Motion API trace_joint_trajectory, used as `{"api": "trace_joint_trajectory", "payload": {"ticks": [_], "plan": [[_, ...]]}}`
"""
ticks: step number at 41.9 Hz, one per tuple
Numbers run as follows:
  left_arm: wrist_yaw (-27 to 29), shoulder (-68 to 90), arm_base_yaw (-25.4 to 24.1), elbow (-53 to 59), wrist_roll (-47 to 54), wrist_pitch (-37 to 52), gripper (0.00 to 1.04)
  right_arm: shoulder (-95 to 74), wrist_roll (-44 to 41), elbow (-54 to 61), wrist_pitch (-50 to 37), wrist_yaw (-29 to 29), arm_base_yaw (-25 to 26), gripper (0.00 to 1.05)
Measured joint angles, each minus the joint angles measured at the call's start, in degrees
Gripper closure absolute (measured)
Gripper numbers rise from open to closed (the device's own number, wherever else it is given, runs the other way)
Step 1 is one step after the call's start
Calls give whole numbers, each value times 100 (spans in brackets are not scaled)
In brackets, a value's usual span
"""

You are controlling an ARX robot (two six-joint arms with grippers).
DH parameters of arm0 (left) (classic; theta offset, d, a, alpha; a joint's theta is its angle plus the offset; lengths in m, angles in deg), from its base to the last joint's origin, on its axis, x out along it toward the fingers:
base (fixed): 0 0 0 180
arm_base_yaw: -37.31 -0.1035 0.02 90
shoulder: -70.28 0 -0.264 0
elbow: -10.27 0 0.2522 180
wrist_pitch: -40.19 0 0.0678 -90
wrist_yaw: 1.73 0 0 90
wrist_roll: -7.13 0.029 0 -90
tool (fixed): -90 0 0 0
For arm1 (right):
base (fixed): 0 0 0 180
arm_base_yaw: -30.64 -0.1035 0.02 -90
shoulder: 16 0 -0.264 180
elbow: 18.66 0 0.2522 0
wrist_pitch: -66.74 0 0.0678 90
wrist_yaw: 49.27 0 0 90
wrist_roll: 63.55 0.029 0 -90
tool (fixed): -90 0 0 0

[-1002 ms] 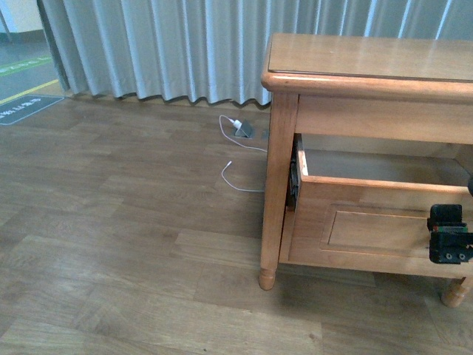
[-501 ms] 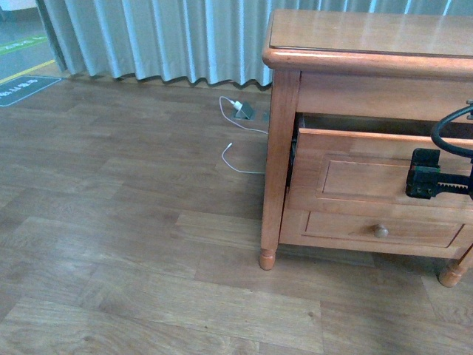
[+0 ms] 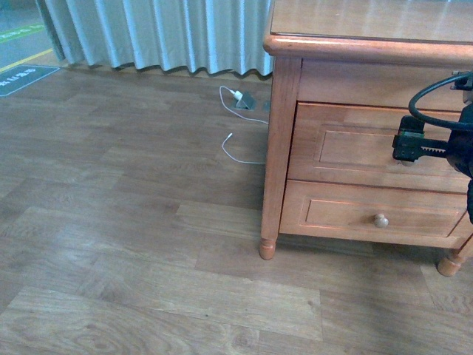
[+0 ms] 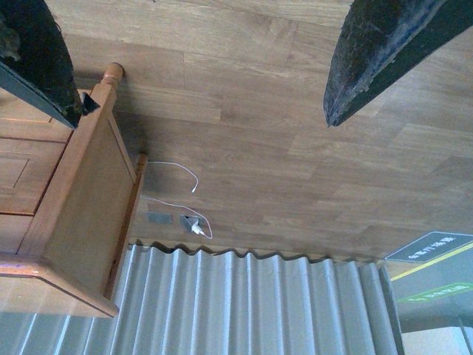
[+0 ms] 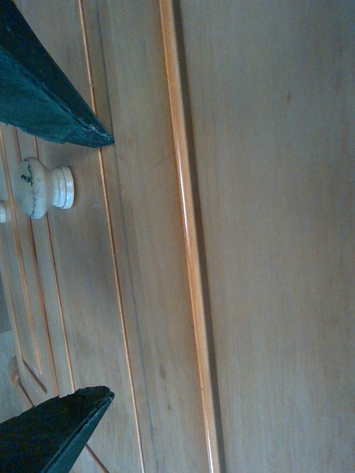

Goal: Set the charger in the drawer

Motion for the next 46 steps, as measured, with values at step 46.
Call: {"api": "trace_joint_trajectory", "payload": {"ticks": [46], "plan": [[0,0,0,0,0,0,6,5012,352,3591,1733,2039,584,8]]}}
